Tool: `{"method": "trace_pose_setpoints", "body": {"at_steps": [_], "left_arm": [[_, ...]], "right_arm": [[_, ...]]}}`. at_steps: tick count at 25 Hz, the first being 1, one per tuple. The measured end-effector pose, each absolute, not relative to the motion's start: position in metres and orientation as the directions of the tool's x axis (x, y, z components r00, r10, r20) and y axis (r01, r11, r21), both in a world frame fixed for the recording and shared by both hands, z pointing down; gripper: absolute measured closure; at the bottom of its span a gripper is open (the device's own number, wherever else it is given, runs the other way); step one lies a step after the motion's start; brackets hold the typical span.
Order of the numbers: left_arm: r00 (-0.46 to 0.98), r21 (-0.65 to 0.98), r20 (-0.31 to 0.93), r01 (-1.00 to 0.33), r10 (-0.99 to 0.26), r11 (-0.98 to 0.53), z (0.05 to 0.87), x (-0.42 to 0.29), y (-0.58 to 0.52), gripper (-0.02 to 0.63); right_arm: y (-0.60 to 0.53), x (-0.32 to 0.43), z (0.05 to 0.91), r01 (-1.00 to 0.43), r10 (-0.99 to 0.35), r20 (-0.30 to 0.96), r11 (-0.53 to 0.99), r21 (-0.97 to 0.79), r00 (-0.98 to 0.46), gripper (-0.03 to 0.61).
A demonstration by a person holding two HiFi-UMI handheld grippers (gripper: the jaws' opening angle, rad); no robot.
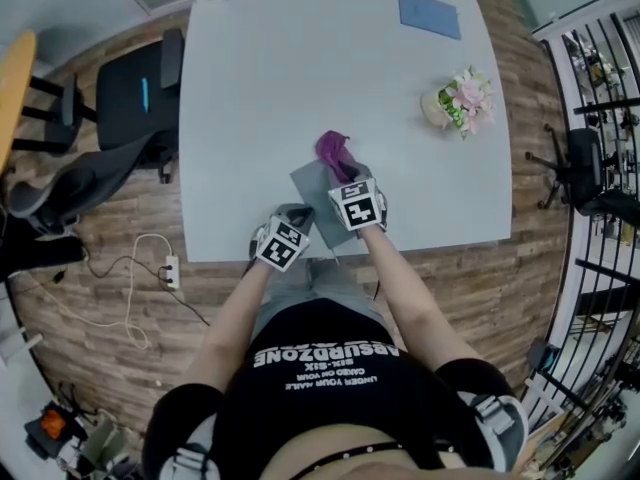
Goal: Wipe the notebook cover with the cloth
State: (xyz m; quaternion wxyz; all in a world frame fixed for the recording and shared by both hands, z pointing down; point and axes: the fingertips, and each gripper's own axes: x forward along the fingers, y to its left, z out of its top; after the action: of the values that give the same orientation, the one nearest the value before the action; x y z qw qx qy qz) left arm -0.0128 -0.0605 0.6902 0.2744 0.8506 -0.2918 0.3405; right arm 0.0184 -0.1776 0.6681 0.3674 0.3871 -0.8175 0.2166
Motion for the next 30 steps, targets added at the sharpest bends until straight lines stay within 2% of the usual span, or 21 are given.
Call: {"method": "trace_pose_setpoints", "body": {"at_steps": [5, 13, 21, 30], "left_arm": [[0.601, 0.267, 0.731, -0.687, -0.323, -0.676, 0.691, -0.013, -0.060, 0.600], [0.600, 0.270, 0.725, -0.699, -0.339, -0.662, 0.691, -0.013, -0.061, 0.600], [0.567, 0.221, 0.732, -0.722, -0.378, -0.656, 0.690, -0.013, -0.058, 0.600], [0.555, 0.215, 0.723, -0.747, -0.412, -0.629, 0.685, -0.021, -0.048, 0.600]], "right_arm": [[-0.169, 0.001, 0.668, -0.757, -0.426, 0.756, 0.640, -0.137, -0.497, 0.509], [-0.140, -0.041, 0.670, -0.627, -0.277, 0.753, 0.746, -0.223, -0.597, 0.509], [-0.124, -0.051, 0.667, -0.541, -0.161, 0.753, 0.789, -0.289, -0.638, 0.509], [-0.105, -0.049, 0.667, -0.534, -0.162, 0.748, 0.795, -0.288, -0.644, 0.509]]}}
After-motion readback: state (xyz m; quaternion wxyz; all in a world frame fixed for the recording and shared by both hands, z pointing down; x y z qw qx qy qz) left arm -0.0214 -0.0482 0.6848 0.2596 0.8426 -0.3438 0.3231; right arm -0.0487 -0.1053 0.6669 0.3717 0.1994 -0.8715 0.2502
